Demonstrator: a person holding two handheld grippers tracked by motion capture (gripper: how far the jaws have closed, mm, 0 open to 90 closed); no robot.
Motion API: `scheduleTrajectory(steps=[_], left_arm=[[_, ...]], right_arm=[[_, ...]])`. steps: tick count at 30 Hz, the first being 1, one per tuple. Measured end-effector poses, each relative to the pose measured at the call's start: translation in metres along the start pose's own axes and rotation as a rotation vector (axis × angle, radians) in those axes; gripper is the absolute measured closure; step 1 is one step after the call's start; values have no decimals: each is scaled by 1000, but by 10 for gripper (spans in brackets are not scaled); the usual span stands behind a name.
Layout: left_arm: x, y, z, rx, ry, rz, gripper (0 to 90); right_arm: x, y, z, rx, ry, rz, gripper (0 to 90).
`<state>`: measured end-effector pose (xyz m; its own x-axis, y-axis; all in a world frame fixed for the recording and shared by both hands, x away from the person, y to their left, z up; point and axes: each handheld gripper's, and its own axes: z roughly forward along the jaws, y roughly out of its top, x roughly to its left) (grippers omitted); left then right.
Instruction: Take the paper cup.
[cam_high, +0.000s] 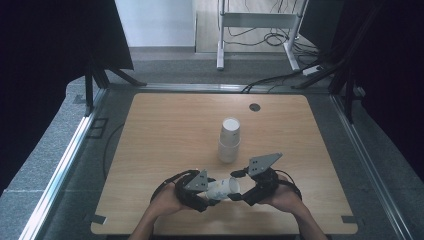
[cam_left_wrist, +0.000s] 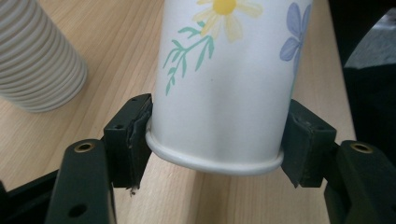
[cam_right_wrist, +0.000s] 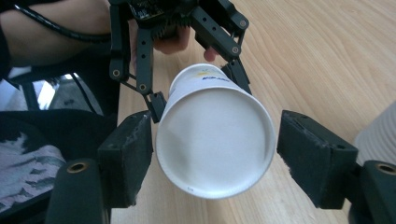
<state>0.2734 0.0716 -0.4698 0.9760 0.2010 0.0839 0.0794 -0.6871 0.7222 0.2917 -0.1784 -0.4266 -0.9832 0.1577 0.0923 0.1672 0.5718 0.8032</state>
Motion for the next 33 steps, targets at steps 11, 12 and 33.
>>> scheduleTrajectory(steps=[11,12,33], left_arm=[[2,18,-3,115,28,72,334],[2,20,-3,130,30,78,335],[-4,50,2,362,79,225,332]], right_arm=[[4,4,-3,122,-53,-54,214],[5,5,-4,133,-59,-61,213],[7,20,21,384,-69,-130,229]])
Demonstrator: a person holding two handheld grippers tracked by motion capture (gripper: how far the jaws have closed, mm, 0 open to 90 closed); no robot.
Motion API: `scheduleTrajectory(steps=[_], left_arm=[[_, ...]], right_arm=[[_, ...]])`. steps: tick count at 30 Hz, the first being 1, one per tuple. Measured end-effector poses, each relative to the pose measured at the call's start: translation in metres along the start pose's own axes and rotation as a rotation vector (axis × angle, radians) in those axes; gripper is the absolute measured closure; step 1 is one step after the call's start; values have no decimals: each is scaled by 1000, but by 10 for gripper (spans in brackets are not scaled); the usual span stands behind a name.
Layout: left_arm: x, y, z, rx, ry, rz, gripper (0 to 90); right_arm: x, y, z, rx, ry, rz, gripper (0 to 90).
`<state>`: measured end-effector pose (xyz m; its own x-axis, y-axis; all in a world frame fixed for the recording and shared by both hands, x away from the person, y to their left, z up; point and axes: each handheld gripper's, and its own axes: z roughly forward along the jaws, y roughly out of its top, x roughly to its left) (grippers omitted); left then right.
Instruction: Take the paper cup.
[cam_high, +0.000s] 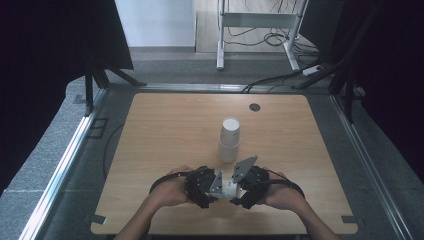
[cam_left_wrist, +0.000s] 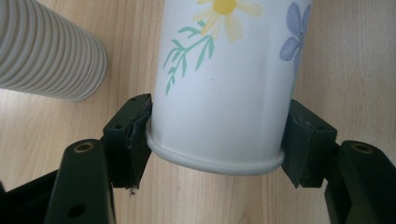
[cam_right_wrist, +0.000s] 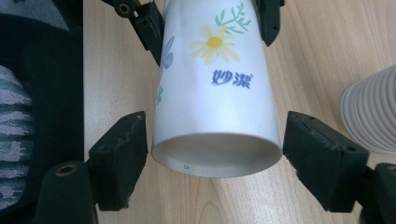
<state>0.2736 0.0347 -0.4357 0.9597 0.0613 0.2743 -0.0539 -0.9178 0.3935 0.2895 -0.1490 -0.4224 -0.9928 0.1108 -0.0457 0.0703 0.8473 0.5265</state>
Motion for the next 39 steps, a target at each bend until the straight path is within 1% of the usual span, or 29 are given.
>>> scheduleTrajectory(steps=[4,6,8,9,10,13,15,19,23,25,27,30,33,35,36,39], left_arm=[[-1,3,0,14,4,11,332],[-1,5,0,25,11,24,332],[-2,6,0,27,15,29,332],[-2,6,0,28,12,30,332],[-2,6,-1,28,16,31,332],[-3,7,-1,28,16,28,332],[-3,8,-1,31,18,29,332],[-4,10,1,44,18,43,332],[-5,11,3,51,12,44,331],[-5,11,3,56,9,44,330],[-4,10,3,47,13,32,326],[-4,9,3,33,6,32,306],[-4,8,2,18,4,32,276],[-3,8,-1,5,15,31,243],[-2,7,-2,-7,15,21,219],[1,3,-6,-51,-4,-19,189]], right_arm=[[0,2,4,24,5,-12,241],[0,3,6,28,9,-16,249],[1,3,7,35,15,-10,254],[0,4,8,36,17,-10,257],[1,4,8,40,19,1,263],[0,3,10,44,26,1,277],[1,3,11,52,29,16,289],[0,3,12,49,34,-2,317],[0,3,13,57,36,-2,329],[0,3,13,60,32,9,340],[0,2,13,61,22,17,354],[0,1,12,55,20,30,362],[0,0,10,50,25,37,364],[0,0,9,38,35,42,364],[0,-1,8,28,38,36,363],[0,-3,4,1,47,40,363]])
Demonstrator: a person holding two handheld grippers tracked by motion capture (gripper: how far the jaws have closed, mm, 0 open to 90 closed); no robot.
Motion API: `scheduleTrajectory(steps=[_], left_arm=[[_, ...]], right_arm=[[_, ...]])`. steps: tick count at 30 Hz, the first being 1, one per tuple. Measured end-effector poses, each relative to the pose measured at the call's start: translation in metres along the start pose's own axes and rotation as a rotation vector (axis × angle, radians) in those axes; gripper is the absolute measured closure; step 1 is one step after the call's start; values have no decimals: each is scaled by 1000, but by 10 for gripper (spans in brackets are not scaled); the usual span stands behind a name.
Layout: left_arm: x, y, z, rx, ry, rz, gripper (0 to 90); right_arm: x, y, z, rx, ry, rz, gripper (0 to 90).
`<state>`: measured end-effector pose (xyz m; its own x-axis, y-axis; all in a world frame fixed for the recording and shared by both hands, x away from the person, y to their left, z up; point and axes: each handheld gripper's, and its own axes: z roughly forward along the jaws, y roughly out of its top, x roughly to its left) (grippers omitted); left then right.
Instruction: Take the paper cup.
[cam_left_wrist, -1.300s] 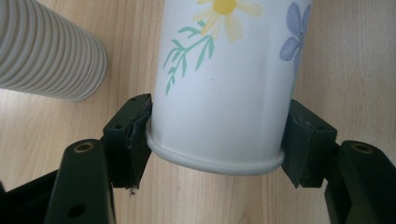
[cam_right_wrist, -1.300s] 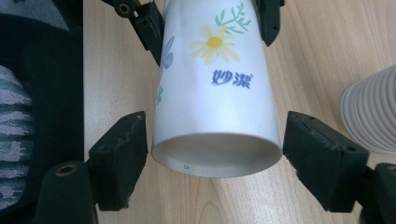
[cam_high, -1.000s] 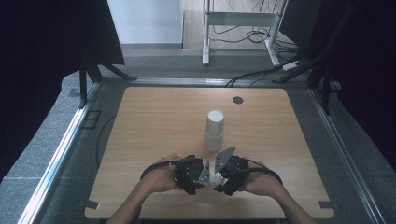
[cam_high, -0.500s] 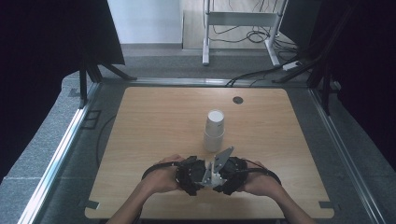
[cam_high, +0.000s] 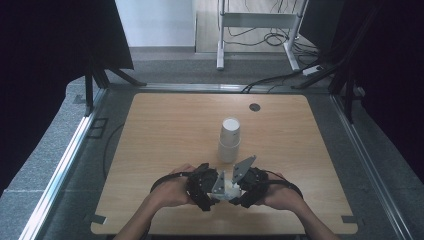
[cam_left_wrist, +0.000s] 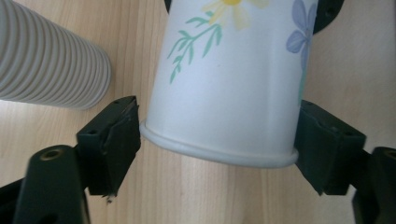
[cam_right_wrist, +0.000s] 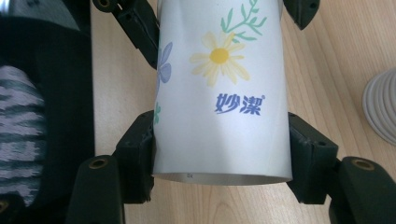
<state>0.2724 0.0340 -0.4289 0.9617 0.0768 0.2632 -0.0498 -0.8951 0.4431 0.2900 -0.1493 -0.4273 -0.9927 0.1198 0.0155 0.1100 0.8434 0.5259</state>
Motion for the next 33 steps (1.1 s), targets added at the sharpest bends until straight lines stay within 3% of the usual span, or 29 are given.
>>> scheduleTrajectory(steps=[12,20,33], left_arm=[[9,-24,-16,-264,-72,-151,147],[7,-38,-16,-401,-100,-215,147],[-3,-52,-4,-534,-151,-278,150]], right_arm=[[-1,-10,-15,-146,-5,16,362],[1,-17,-19,-233,-3,4,361],[5,-32,-11,-329,6,-41,362]])
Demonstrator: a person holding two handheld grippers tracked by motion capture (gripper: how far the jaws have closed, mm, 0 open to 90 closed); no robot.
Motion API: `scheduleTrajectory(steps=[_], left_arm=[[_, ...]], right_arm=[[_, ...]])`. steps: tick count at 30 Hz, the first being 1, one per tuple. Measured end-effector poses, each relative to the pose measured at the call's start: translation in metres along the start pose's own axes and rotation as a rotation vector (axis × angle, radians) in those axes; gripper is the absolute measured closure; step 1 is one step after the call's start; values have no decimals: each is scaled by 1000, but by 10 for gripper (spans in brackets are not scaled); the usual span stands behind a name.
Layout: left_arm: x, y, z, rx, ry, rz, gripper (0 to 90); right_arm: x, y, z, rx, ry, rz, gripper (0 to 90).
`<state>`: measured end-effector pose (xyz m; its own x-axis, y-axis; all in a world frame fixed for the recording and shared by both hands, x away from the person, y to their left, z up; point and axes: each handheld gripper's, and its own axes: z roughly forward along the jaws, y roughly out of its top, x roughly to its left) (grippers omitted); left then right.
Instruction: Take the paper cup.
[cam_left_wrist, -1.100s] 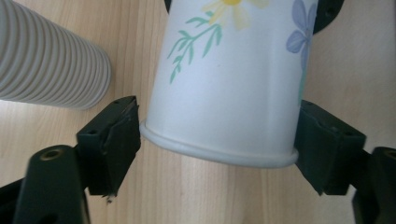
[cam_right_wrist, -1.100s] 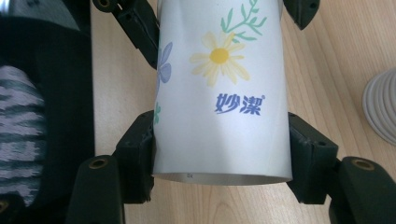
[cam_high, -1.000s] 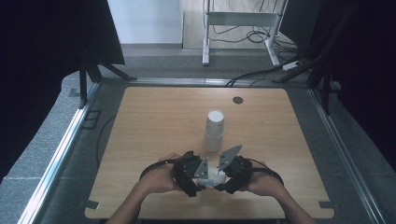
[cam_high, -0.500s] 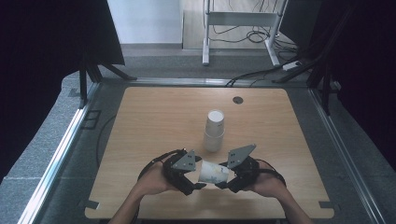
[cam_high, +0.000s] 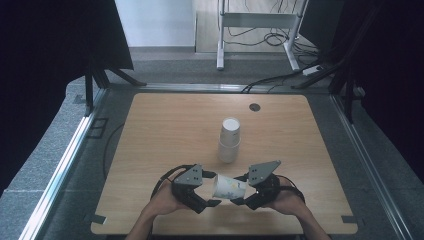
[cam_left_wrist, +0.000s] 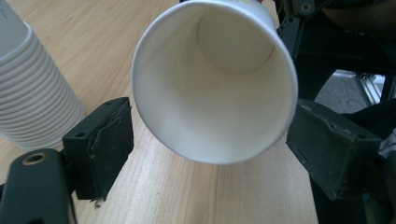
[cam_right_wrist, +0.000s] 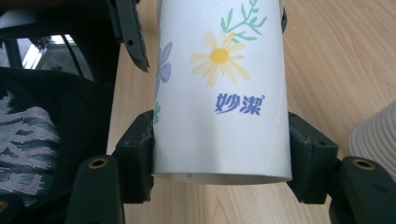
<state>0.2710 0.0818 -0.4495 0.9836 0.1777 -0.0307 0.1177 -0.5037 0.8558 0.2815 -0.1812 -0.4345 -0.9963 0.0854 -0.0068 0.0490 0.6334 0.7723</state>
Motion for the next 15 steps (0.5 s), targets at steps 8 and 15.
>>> scheduleTrajectory(steps=[8,15], left_arm=[[-1,-8,2,-73,-30,-26,164],[1,-14,3,-93,-43,-47,187]], right_arm=[[1,-8,4,-38,14,-17,362],[1,-11,8,-42,24,-22,361]])
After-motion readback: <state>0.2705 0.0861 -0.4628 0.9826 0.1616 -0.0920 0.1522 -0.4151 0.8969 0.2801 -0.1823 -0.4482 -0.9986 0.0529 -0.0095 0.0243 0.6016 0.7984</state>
